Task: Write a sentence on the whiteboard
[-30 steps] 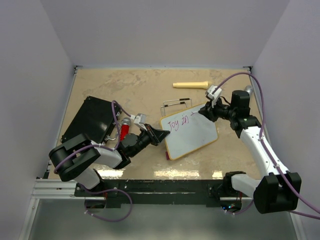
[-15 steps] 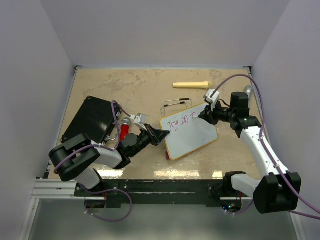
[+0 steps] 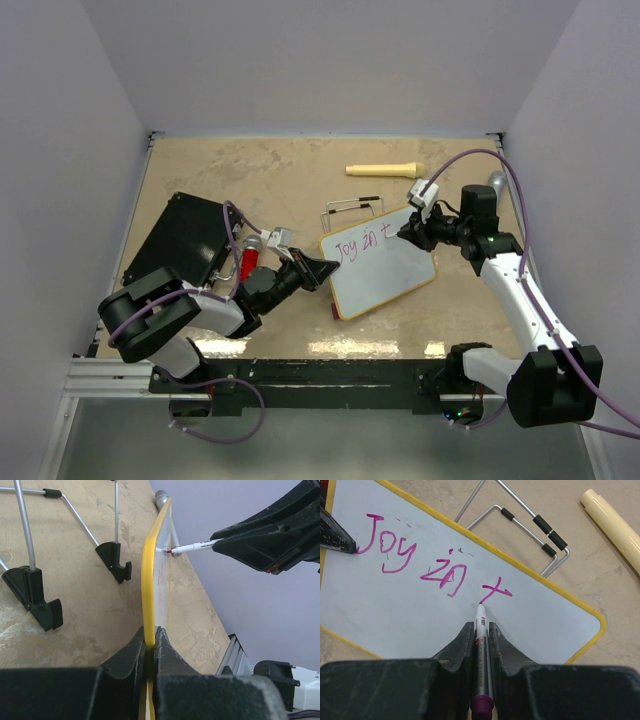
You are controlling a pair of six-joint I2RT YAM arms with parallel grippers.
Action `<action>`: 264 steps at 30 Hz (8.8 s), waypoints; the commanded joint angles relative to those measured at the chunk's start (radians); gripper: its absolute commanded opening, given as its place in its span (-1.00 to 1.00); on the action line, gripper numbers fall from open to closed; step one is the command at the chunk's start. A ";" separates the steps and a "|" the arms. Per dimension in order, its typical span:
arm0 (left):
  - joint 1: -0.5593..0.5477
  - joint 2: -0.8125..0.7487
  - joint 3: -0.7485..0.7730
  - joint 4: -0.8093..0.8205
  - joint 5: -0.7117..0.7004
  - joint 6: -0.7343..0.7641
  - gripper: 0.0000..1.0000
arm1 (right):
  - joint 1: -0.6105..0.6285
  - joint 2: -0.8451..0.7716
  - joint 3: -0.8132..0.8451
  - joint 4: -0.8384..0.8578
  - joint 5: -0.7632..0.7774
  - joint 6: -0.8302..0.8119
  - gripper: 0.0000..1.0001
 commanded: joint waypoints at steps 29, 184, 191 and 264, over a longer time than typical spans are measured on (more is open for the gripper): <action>-0.006 0.011 -0.003 0.008 0.028 0.084 -1.00 | -0.015 -0.072 0.014 0.043 0.008 0.049 -1.00; -0.005 0.020 -0.003 0.027 0.047 0.088 -1.00 | -0.077 0.018 0.048 0.104 0.103 0.090 -1.00; -0.005 0.023 -0.005 0.030 0.047 0.088 -1.00 | -0.077 0.038 0.055 0.112 0.069 0.090 -1.00; 0.002 0.017 -0.019 0.030 0.045 0.089 -1.00 | -0.091 -0.039 0.080 0.005 -0.057 0.050 -1.00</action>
